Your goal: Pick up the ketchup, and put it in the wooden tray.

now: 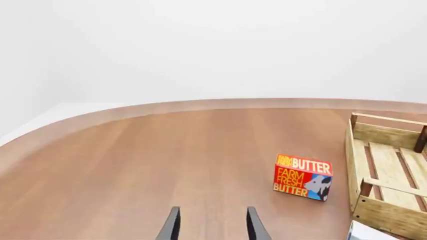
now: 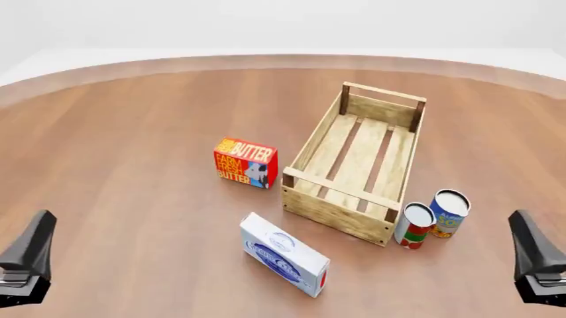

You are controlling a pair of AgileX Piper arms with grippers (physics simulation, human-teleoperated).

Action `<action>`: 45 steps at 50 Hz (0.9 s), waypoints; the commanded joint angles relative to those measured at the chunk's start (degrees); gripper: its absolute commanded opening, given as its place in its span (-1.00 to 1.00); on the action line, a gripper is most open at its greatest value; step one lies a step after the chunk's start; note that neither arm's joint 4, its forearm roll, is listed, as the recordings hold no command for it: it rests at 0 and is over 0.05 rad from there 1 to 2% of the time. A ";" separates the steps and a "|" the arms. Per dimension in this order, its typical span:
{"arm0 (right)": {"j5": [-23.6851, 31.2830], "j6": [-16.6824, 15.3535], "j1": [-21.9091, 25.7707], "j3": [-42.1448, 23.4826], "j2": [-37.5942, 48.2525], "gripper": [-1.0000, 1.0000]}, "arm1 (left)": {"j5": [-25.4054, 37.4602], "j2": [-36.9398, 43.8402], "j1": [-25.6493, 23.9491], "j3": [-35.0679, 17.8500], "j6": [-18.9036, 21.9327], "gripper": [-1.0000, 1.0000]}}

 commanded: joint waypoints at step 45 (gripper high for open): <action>-8.67 -4.34 32.21 -19.46 51.21 1.00 | -0.07 0.30 0.00 -0.17 0.01 1.00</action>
